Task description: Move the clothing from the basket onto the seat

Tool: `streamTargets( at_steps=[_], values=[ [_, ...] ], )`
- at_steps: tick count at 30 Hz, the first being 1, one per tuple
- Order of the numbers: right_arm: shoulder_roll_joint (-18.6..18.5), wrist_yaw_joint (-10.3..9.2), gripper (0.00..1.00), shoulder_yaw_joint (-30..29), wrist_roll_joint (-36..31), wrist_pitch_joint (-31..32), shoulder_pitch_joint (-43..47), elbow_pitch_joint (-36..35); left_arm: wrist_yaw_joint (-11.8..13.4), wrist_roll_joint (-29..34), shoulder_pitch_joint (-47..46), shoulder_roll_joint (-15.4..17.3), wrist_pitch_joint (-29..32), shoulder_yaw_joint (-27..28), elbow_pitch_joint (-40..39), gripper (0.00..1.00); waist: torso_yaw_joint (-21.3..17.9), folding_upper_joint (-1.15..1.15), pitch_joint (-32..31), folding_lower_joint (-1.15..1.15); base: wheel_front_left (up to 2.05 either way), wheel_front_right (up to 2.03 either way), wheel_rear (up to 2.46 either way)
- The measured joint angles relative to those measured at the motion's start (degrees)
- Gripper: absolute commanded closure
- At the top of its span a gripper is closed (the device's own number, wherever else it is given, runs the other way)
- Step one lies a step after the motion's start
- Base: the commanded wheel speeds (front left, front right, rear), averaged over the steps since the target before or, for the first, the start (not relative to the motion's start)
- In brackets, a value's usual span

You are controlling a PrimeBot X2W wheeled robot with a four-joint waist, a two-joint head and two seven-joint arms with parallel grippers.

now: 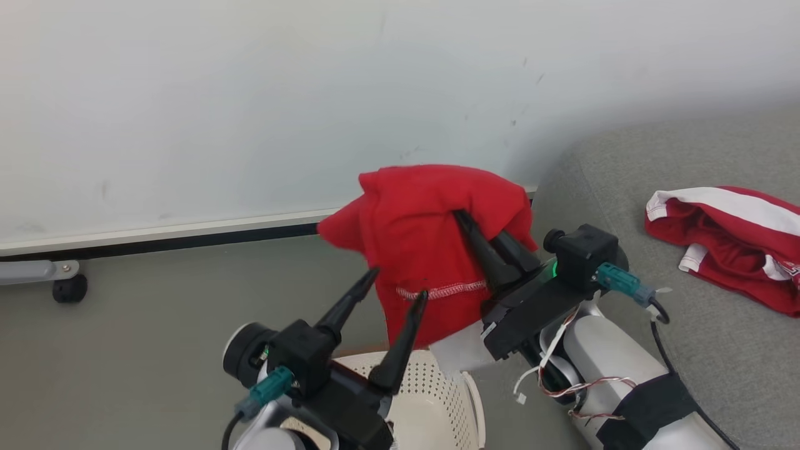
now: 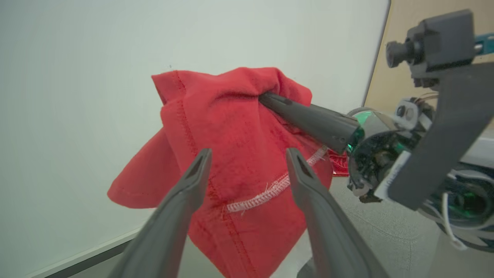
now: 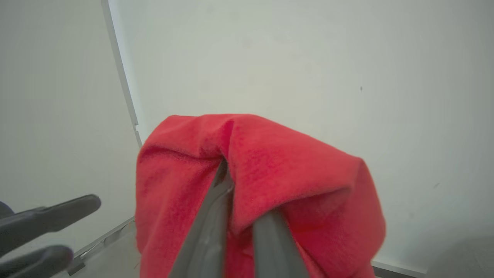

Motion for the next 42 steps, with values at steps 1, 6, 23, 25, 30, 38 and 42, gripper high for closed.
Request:
streamTargets(
  at_steps=[1,6,23,25,30,38,42],
  values=[
    [-0.1,0.00,1.00,-0.3,0.0,0.0,-0.2,0.4,-0.1,0.4,0.4,0.1,0.0,-0.4,0.0,0.00,-0.1,0.00,0.1,0.00,0.00,0.00,0.00],
    [-1.4,-0.01,1.00,-1.8,0.0,-0.3,-1.4,2.3,-0.7,0.7,2.1,0.6,1.1,-2.3,0.0,0.00,-0.9,0.00,0.4,0.00,0.00,0.00,0.00],
    [-4.4,-0.83,1.00,-4.1,0.2,-1.2,1.3,4.4,-1.5,1.9,4.5,3.3,3.2,-4.9,-1.1,0.00,-6.4,0.00,1.8,0.00,0.00,0.00,0.00],
    [-4.4,-1.10,1.00,-4.3,0.2,-1.2,1.5,4.2,-1.5,2.0,4.6,3.6,3.5,-4.9,-1.7,0.00,-7.6,0.00,2.1,0.00,0.00,0.00,0.00],
    [-4.6,-1.60,1.00,-5.2,0.2,-1.2,1.5,3.7,-1.5,2.2,4.6,3.7,4.1,-5.5,-2.5,0.00,-10.2,0.00,2.8,0.00,0.00,0.00,0.00],
    [-5.9,-2.64,1.00,-7.8,0.5,-1.7,1.5,3.2,-1.5,2.6,4.5,4.1,5.1,-5.8,-3.9,0.00,-15.8,0.00,4.9,0.00,0.00,0.00,0.00],
    [-6.6,-3.60,1.00,-9.6,0.8,-1.7,1.3,2.8,-1.5,2.9,4.2,4.3,5.8,-5.8,-4.5,0.00,-18.5,0.00,6.3,0.00,0.00,0.00,0.00]
  ],
)
